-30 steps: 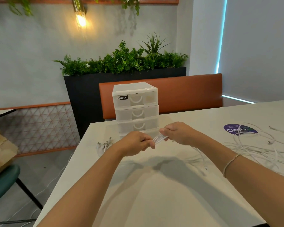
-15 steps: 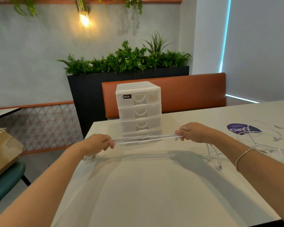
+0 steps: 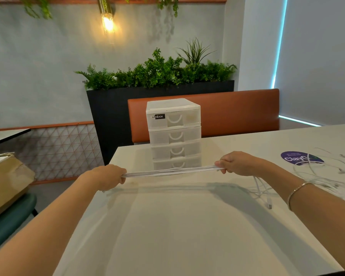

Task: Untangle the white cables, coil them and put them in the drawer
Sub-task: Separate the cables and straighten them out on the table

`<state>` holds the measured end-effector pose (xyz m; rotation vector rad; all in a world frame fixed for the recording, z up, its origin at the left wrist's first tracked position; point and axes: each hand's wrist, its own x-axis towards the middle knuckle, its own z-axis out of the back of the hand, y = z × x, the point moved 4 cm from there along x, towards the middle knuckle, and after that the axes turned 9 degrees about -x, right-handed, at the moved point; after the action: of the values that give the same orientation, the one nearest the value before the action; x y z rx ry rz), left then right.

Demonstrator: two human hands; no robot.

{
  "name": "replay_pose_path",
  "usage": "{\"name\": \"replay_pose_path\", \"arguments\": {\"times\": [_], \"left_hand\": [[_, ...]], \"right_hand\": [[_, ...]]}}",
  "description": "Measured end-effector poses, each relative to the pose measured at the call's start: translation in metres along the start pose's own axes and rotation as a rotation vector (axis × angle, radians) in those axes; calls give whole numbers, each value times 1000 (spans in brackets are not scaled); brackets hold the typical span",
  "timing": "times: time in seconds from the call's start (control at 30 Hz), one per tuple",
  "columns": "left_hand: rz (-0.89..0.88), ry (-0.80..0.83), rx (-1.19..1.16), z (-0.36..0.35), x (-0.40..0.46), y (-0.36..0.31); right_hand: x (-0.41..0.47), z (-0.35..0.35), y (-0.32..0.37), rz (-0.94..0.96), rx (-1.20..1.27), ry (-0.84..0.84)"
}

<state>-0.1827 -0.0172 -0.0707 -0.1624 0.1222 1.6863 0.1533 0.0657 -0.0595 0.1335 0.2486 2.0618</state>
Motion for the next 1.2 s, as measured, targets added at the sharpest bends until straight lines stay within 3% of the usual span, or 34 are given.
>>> {"name": "replay_pose_path", "arguments": {"times": [0.23,0.43,0.57,0.73,0.9,1.03,1.2], "left_hand": [[45,-85,425,4,-2,-7],[55,-60,546,-9,9,-1],[-1,-58,307,-3,11,-22],[-355,-156,-403,19,0,-126],[-425,-93,-709,0,11,-194],[-449,-165,-697,6,16,-190],[-424,-110,-743,9,15,-183]], "right_hand": [[3,-4,4,1,-20,34],[7,-3,8,15,-47,25],[8,-1,8,23,-39,22],[7,3,18,53,-5,22],[4,6,27,88,68,-13],[-11,12,6,78,193,54],[-19,12,-19,43,383,39]]}}
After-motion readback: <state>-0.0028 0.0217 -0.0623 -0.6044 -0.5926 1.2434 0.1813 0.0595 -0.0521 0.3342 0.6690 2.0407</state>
